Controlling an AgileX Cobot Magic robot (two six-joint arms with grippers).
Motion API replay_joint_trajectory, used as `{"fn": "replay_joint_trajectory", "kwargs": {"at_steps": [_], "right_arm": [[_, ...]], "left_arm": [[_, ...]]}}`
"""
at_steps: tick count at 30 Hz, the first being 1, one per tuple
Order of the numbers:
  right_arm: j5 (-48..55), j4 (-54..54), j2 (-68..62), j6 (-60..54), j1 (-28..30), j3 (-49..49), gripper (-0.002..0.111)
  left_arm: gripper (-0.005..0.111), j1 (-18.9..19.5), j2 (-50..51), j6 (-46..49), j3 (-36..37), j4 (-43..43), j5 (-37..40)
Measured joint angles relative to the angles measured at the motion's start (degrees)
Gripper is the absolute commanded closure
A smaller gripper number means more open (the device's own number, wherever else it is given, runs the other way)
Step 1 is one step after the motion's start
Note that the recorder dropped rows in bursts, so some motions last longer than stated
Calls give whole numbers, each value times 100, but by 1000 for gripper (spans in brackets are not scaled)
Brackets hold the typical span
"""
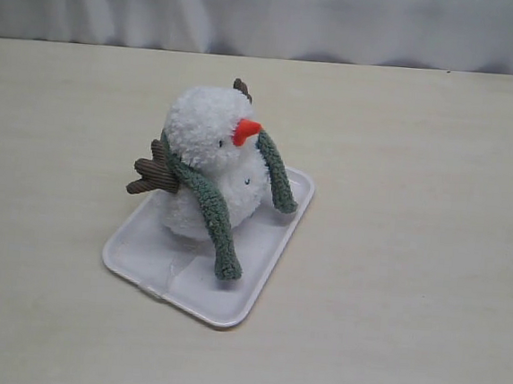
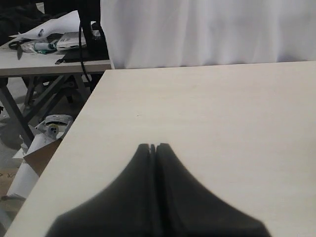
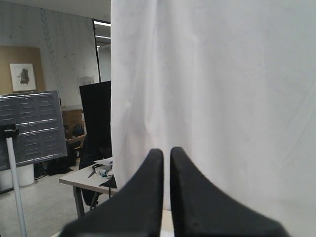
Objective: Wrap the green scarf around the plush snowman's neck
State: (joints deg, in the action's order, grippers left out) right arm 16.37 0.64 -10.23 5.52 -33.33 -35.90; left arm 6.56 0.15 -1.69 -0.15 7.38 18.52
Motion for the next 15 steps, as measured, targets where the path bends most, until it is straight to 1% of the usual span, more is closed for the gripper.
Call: {"fn": "replay_joint_trajectory", "kwargs": {"at_steps": [3,7,8,10,15], "right_arm": [[0,0,0,0,0,0,104],[0,0,0,0,0,0,104],[0,0,0,0,0,0,104],[0,0,0,0,0,0,104],[0,0,0,0,0,0,104]], "left_arm": [[107,-99,0,0,0,47,0],[107,-539,0,0,0,82,12],[107,-601,0,0,0,82,12],[107,-659,0,0,0,91,12],[107,-670,0,0,0,91,12]]}}
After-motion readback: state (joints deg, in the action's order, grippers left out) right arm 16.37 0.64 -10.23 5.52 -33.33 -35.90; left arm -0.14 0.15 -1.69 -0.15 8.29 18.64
